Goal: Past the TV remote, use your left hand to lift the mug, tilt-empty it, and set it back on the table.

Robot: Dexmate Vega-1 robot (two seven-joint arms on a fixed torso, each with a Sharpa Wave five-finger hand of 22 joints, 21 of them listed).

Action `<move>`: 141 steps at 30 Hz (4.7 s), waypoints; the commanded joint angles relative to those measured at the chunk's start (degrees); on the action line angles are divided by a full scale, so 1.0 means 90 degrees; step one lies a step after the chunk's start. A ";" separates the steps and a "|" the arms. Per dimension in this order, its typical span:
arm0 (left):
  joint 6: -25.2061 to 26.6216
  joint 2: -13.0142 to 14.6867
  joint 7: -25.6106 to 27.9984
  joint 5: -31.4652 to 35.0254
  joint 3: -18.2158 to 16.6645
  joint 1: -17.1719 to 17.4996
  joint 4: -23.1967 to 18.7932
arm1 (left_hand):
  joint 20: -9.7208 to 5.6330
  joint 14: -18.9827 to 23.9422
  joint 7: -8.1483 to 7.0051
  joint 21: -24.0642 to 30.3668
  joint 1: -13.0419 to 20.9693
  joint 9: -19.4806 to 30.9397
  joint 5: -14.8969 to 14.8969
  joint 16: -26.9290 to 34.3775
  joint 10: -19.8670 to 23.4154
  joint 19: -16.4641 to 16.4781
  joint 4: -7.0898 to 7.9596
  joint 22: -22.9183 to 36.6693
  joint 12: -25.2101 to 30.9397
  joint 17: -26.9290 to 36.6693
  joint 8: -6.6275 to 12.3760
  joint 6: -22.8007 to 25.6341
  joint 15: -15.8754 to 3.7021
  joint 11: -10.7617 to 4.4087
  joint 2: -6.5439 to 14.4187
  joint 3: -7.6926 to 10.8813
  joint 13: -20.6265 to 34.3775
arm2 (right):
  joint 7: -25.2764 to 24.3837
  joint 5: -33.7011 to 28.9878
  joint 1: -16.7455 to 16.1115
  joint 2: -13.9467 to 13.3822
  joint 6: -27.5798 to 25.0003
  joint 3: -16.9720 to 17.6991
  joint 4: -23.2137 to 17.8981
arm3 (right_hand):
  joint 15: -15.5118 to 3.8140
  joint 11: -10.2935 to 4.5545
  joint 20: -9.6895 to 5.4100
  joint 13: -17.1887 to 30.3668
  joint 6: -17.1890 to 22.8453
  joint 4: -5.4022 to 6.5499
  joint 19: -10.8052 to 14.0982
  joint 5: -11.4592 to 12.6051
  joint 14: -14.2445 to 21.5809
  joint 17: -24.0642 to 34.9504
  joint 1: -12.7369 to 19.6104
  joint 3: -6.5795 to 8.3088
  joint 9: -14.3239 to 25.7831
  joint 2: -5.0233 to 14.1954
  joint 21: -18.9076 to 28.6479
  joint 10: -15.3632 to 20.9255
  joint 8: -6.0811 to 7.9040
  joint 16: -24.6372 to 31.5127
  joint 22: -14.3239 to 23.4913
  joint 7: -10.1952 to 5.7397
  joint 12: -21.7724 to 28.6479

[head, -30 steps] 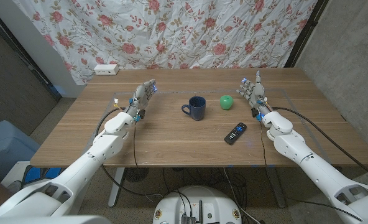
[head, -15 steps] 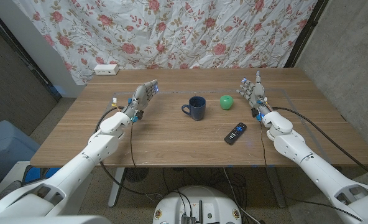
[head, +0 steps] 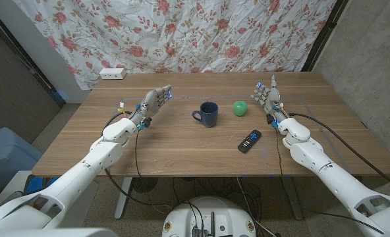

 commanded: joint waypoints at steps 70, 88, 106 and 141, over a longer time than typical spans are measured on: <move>-0.2001 -0.0464 -0.1867 0.1648 0.1314 -0.1317 0.1948 | 0.0162 -0.1859 0.0209 -0.0066 0.1727 0.0045 -0.0029 -0.0005 -0.1966 -0.2029 -0.0012 0.0036 -0.0060 0.0042 -0.0080 -0.2118 0.0460 0.0396 -0.0759 0.0452 0.0052 | -0.0001 0.0000 -0.0002 -0.0001 0.0001 0.0001 -0.0001 | -0.0034 -0.0020 -0.0014 0.0026 0.0037 0.0043 0.0032 0.0036 0.0045 0.0021 -0.0060 0.0001 0.0028 0.0319 0.0032 0.0018 0.0029 0.0031 0.0008 -0.0011 0.0037; -0.2352 -0.0880 -0.1954 0.1776 0.1488 -0.1703 0.2799 | 0.0265 -0.1639 0.0360 0.0021 0.1835 0.0044 -0.0013 0.0094 -0.1741 -0.1939 -0.0005 0.0038 0.0072 0.0041 0.0070 -0.1950 0.0580 0.0534 -0.0919 0.0407 0.0052 | 0.0000 0.0000 0.0000 -0.0001 0.0001 0.0001 0.0000 | -0.0028 -0.0023 -0.0021 0.0027 0.0041 0.0044 0.0031 0.0036 0.0046 0.0021 -0.0060 0.0001 0.0029 0.0320 0.0031 0.0016 0.0031 0.0031 0.0008 -0.0010 0.0036; -0.2779 -0.1256 -0.2213 0.1964 0.1709 -0.2079 0.3703 | 0.0211 -0.1430 0.0398 0.0045 0.1934 0.0042 0.0001 0.0108 -0.1546 -0.1767 -0.0005 0.0036 0.0105 0.0040 0.0132 -0.1773 0.0528 0.0535 -0.1010 0.0380 0.0054 | -0.0001 0.0000 -0.0001 -0.0001 0.0001 0.0001 -0.0001 | -0.0041 -0.0021 -0.0016 0.0026 0.0044 0.0043 0.0032 0.0036 0.0047 0.0021 -0.0060 0.0001 0.0029 0.0320 0.0032 0.0015 0.0032 0.0032 0.0008 -0.0006 0.0036; -0.3420 -0.1792 -0.1961 0.2239 0.1886 -0.2394 0.4711 | 0.0289 -0.0859 0.0532 0.0084 0.2225 0.0048 0.0019 0.0150 -0.0952 -0.1300 -0.0008 0.0035 0.0195 0.0040 0.0327 -0.1138 0.0500 0.0561 -0.1137 0.0334 0.0059 | 0.0002 0.0000 0.0001 0.0001 0.0003 0.0000 0.0005 | -0.0024 -0.0014 -0.0018 0.0025 0.0041 0.0044 0.0033 0.0037 0.0042 0.0021 -0.0060 0.0002 0.0028 0.0321 0.0032 0.0013 0.0031 0.0029 0.0008 -0.0005 0.0035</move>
